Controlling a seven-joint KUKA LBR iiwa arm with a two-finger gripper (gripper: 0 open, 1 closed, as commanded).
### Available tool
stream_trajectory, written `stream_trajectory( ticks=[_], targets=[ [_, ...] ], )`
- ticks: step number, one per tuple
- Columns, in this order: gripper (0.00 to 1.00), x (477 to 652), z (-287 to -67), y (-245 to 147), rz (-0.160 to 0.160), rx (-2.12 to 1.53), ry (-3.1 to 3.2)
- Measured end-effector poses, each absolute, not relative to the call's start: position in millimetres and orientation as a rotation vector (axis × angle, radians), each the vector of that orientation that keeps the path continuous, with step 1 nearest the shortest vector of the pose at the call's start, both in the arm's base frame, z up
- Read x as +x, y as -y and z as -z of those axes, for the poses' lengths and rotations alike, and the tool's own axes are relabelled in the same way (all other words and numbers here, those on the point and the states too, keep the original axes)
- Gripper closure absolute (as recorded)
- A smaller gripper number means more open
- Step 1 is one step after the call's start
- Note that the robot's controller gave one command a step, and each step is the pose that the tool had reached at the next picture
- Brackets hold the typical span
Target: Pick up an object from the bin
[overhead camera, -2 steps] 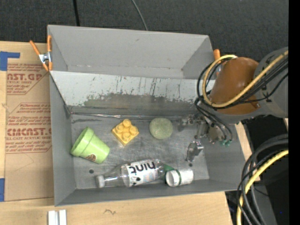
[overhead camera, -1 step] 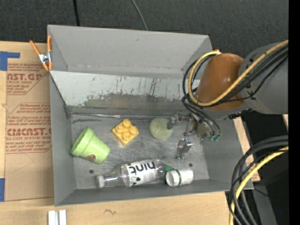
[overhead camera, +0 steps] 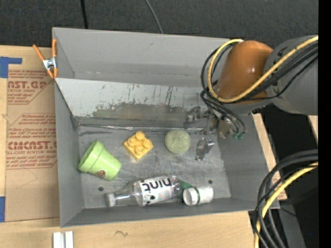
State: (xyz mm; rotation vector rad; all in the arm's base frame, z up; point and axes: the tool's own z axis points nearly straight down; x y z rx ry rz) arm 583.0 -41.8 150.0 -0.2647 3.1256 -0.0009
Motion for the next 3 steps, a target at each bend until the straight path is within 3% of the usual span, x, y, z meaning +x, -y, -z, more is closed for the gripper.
stream_trajectory(
  ticks=[1,2,3],
  targets=[
    [0.0,591.4,-78.4,31.5,0.001,-0.249,-3.119],
    [1.0,594.5,-87.1,30.9,0.001,-0.246,-3.108],
    [1.0,594.4,-87.1,30.9,0.001,-0.246,-3.108]
  ],
)
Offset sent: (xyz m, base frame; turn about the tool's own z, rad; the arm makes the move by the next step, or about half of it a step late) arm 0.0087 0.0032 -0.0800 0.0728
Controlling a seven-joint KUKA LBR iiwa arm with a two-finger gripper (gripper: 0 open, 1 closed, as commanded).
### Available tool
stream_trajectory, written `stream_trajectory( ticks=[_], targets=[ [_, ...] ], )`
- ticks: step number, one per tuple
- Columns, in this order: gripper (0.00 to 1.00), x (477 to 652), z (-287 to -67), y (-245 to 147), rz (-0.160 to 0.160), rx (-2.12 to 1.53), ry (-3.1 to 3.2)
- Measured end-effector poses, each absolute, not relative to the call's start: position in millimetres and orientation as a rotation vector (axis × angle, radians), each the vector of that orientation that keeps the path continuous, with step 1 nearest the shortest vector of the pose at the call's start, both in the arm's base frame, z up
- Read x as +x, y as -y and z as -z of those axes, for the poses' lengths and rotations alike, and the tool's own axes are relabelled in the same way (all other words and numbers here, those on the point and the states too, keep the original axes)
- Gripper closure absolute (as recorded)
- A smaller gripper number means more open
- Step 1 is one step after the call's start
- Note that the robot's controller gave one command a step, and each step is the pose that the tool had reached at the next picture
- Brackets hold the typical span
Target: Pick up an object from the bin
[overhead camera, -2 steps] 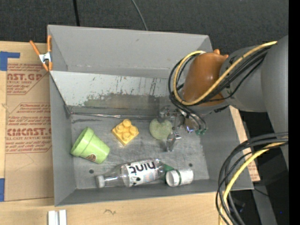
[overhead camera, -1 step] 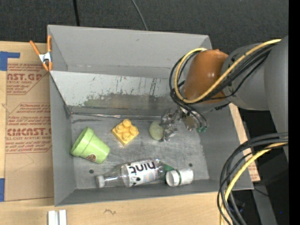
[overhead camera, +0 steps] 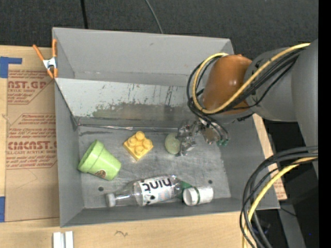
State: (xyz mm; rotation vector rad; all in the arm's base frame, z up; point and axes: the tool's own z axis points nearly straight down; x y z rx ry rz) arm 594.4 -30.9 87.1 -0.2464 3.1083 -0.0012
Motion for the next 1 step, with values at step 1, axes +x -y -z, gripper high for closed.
stream_trajectory(
  ticks=[1],
  targets=[
    [1.0,594.2,-89.6,30.7,0.001,-0.247,-3.113]
  ],
)
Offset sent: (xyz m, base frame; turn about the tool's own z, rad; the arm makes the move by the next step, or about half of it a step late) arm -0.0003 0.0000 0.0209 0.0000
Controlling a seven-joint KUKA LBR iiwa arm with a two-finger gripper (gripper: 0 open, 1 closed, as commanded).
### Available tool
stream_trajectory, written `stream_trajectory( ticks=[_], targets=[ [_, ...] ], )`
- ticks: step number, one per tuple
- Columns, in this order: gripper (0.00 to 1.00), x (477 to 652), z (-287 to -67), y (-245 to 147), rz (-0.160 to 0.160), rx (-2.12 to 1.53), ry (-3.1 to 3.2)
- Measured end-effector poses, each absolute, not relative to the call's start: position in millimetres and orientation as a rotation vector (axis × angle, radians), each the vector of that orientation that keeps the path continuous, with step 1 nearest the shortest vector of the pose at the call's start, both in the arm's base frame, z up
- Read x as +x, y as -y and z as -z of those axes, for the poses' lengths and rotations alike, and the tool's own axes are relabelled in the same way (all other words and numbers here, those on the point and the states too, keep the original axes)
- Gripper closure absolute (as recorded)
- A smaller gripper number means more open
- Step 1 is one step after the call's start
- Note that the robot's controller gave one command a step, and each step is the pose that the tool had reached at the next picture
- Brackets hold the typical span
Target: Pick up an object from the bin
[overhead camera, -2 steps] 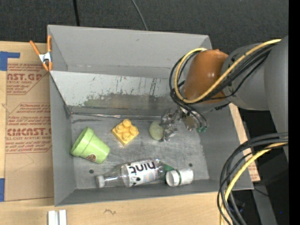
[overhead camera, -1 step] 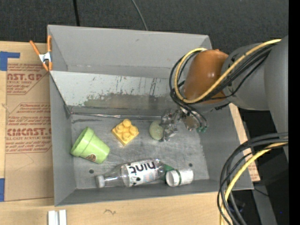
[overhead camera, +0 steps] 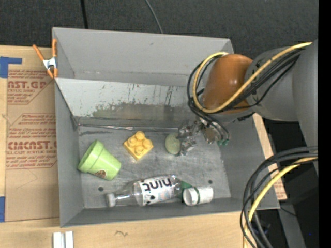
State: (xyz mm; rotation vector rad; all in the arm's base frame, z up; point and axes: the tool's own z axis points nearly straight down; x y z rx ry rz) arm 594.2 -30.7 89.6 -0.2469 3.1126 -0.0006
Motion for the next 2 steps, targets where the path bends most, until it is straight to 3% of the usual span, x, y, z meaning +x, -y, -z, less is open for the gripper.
stream_trajectory(
  ticks=[2],
  targets=[
    [1.0,592.4,-99.4,30.8,0.0,-0.249,-3.127]
  ],
)
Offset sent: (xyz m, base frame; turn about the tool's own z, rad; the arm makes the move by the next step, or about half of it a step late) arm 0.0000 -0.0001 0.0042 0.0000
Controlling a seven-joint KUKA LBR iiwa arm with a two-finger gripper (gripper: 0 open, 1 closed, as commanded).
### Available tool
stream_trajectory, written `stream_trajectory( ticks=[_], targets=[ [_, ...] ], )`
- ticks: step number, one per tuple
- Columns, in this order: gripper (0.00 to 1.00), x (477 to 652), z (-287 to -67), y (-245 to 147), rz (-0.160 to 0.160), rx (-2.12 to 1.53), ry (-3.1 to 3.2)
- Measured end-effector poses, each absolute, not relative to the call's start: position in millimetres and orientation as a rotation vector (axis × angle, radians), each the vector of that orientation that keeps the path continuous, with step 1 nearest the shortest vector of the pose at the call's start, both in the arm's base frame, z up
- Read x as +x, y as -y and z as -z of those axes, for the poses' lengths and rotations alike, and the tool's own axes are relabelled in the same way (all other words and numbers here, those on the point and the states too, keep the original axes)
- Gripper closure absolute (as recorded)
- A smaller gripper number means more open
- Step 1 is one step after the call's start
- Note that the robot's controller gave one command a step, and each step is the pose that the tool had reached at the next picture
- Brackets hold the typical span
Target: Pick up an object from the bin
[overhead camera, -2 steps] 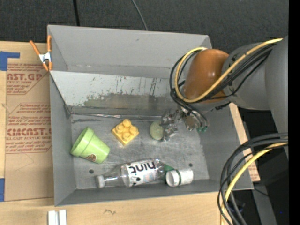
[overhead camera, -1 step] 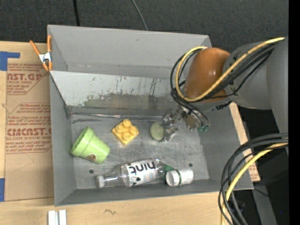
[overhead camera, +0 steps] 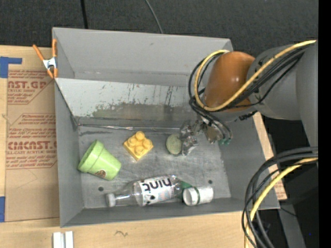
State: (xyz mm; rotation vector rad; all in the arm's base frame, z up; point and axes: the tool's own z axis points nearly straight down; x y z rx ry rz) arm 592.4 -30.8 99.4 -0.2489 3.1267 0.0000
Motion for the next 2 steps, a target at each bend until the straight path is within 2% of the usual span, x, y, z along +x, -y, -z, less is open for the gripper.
stream_trajectory(
  ticks=[2],
  targets=[
    [1.0,591.9,-107.1,30.5,-0.001,-0.249,-3.132]
  ],
)
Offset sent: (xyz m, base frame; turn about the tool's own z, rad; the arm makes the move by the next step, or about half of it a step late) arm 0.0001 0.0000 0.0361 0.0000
